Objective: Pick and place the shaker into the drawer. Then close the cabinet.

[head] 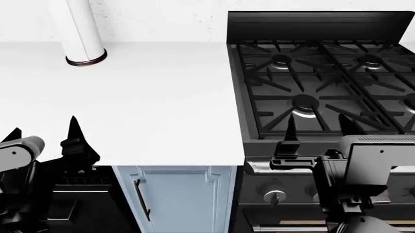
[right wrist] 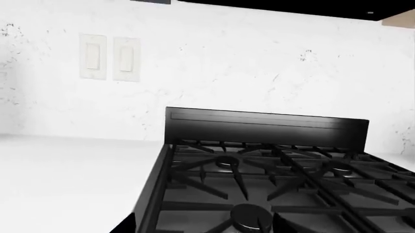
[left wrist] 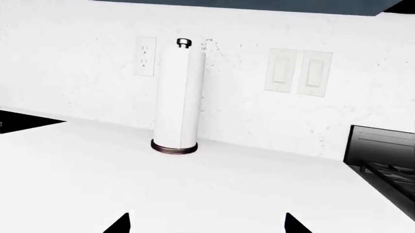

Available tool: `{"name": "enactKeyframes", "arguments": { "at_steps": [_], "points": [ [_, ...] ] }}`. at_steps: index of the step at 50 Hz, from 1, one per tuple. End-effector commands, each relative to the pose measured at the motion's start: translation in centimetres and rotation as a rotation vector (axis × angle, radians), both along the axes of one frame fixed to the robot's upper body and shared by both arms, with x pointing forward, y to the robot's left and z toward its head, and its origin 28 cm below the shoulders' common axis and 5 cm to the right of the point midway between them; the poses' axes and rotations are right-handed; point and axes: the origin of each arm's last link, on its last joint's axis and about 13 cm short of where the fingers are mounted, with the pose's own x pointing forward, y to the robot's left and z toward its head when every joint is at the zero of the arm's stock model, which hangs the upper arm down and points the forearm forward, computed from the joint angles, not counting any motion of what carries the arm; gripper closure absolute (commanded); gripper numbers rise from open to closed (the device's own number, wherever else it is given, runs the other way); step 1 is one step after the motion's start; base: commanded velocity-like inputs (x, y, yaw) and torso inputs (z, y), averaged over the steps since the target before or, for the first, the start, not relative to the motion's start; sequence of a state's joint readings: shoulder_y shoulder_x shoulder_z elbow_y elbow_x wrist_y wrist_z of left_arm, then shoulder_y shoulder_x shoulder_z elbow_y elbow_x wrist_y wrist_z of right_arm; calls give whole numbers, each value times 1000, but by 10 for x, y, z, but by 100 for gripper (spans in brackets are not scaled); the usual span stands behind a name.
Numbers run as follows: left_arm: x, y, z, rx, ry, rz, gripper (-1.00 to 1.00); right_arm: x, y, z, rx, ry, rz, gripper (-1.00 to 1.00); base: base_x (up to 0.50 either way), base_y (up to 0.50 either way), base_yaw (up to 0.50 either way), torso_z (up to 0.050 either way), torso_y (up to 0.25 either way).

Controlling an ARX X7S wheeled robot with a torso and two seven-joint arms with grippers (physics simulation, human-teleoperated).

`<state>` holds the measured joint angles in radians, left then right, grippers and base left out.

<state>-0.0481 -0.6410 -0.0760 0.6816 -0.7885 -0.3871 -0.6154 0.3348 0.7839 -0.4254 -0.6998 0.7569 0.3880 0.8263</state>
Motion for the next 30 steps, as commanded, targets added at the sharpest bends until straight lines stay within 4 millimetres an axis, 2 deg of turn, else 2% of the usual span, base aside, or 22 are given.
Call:
{"name": "enactKeyframes", "arguments": {
  "at_steps": [1, 20, 30],
  "points": [
    [-1, 1, 11, 8, -27, 0, -100, 0, 1, 15, -20, -26, 5, -100, 0, 0, 0, 0, 0],
    [1, 1, 45, 23, -107, 4, -100, 3, 1, 35, -52, -54, 2, -100, 0, 0, 0, 0, 0],
    [1, 1, 71, 36, -167, 7, -100, 2, -1, 56, -85, -94, -9, -100, 0, 0, 0, 0, 0]
  ]
}}
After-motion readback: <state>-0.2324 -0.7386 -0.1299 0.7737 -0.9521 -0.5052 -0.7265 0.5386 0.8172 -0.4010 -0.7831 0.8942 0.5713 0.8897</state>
